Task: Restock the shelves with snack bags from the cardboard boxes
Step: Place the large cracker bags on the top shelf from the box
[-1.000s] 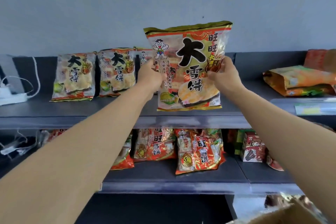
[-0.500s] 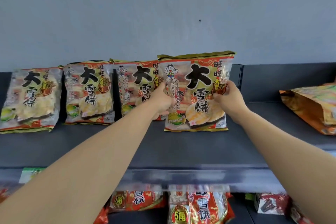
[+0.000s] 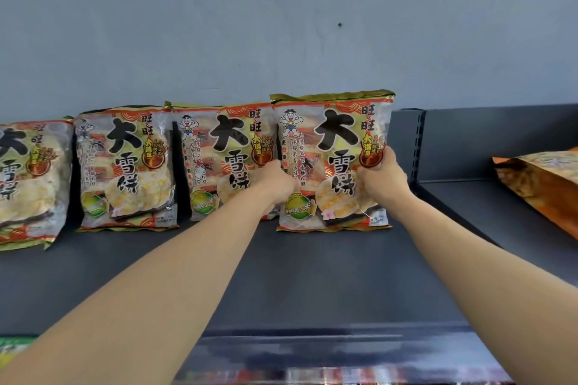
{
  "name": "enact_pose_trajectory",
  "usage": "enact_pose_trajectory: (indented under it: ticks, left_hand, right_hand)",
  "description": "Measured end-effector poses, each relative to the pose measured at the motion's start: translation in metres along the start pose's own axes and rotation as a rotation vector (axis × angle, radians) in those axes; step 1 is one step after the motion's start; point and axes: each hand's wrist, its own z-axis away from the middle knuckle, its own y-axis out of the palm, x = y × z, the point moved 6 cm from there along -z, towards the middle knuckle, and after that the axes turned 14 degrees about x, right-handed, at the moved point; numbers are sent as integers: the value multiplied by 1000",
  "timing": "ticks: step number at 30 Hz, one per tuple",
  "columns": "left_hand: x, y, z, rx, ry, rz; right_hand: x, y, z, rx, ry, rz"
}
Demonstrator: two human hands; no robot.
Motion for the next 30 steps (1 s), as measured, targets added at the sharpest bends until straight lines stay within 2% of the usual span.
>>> enact_pose_trajectory:
  ticks: [8, 30]
  left_hand:
    - [4, -3, -3, -49, 13, 20]
    - [4, -7, 4, -81, -14, -46]
  right_hand:
    - [1, 3, 6, 13, 82, 151]
    - [2, 14, 19, 2, 181, 321]
